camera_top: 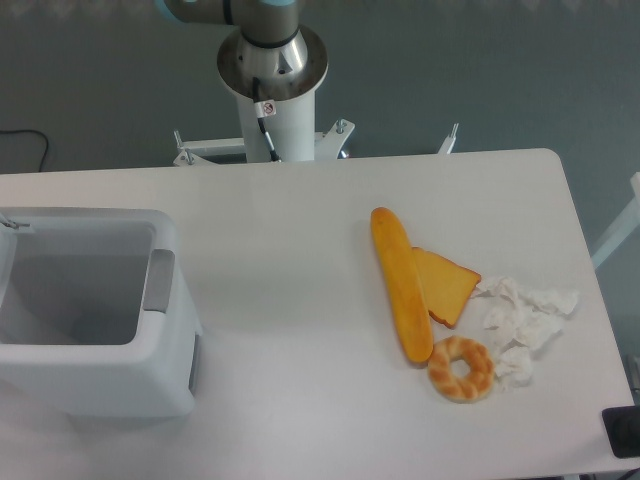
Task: Close the trash can
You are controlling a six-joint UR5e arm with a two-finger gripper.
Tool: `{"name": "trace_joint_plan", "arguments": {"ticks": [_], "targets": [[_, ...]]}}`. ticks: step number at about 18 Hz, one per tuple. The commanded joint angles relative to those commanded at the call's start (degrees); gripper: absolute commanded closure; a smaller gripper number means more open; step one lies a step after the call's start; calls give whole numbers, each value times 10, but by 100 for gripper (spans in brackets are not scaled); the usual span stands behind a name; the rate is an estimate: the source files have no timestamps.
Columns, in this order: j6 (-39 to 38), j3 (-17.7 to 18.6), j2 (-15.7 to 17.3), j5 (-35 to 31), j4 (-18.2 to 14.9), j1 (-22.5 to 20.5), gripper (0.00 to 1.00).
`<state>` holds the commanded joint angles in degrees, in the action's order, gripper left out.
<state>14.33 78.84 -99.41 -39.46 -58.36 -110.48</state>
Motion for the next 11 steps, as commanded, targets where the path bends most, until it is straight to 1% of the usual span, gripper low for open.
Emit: {"name": "trace_joint_plan", "arguments": {"ticks": [11], "targets": [[0, 0, 1, -2, -1, -4, 0]]}}
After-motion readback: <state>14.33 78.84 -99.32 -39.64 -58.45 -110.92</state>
